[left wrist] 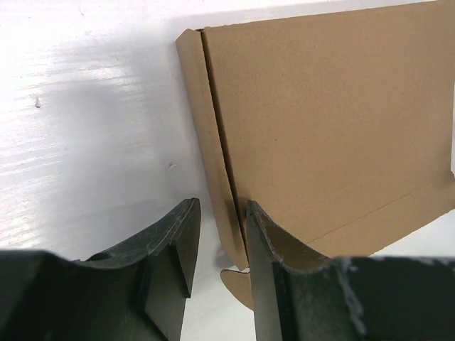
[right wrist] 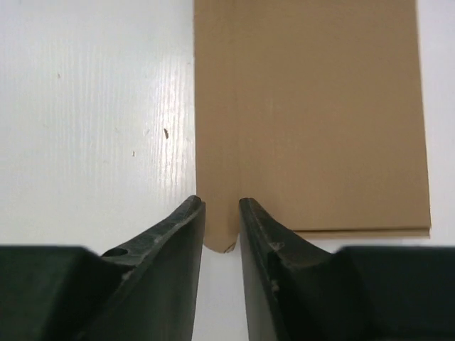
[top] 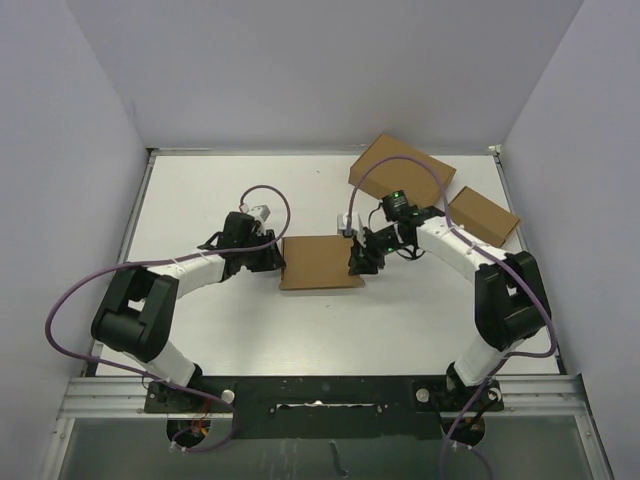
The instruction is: Fold the paper box
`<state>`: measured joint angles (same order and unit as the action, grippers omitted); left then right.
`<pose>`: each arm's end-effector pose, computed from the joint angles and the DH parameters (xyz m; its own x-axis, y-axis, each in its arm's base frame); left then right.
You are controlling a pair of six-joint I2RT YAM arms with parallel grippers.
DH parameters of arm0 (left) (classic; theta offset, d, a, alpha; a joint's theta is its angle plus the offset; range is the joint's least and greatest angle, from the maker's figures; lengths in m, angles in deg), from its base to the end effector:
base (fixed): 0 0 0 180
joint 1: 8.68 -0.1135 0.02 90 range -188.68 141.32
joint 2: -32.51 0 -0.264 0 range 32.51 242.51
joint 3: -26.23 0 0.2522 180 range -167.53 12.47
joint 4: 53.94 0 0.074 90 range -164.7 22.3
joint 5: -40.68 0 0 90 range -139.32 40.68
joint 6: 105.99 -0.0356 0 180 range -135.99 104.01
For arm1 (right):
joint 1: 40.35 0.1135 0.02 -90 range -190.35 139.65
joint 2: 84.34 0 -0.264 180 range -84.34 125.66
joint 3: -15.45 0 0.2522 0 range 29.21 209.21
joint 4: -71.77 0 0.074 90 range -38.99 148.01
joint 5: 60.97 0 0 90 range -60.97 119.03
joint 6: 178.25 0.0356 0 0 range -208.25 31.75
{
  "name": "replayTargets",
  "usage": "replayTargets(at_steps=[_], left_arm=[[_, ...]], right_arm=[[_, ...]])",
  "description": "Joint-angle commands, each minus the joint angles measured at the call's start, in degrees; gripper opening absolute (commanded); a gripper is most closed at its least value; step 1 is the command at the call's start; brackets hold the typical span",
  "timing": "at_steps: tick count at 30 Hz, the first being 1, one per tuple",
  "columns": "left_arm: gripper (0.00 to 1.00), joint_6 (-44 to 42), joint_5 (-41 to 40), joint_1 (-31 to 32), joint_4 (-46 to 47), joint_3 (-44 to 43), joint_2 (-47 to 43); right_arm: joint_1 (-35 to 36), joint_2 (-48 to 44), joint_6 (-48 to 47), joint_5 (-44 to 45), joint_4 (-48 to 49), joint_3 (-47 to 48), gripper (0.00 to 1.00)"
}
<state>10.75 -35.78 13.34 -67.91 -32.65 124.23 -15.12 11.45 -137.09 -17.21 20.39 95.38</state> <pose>0.2881 -0.1255 0.1614 -0.8345 -0.1344 -0.5344 0.1541 0.8742 -0.4604 0.2852 0.1628 0.2163 -0.1368 -0.6401 -0.7560 -0.9884 0.0375 0.1471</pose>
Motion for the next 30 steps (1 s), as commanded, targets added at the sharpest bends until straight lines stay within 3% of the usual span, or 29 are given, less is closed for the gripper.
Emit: replayTargets(at_steps=[1,3,6,17,21,24,30], left_arm=[[0.31,-0.91,-0.48,0.13,0.38,-2.2,1.36],[0.31,-0.82,-0.2,0.13,0.62,-2.11,1.23],[0.31,-0.73,-0.02,0.13,0.58,-2.11,0.98],[0.31,-0.64,0.7,0.13,1.09,-1.68,0.73],[0.32,-0.64,1.25,0.15,1.17,-1.53,-0.02],[0.34,-0.6,1.72,0.06,1.23,-1.38,-2.25],[0.44,0.1,1.72,-0.22,1.67,-1.13,-8.32]], right_arm=[[-4.28,-1.75,7.28,-7.86,1.16,2.03,0.19],[-4.44,0.68,7.63,-6.15,-0.07,3.24,0.09],[-4.48,4.97,9.15,-3.19,-1.14,5.06,0.04],[-4.18,11.54,12.46,4.4,-1.44,7.2,0.02],[-4.89,10.62,12.07,0.78,-2.31,7.56,0.03],[-5.59,6.12,13.51,-3.24,-0.69,6.65,0.07],[-11.06,2.39,21.56,-11.67,4.28,4.51,0.3]])
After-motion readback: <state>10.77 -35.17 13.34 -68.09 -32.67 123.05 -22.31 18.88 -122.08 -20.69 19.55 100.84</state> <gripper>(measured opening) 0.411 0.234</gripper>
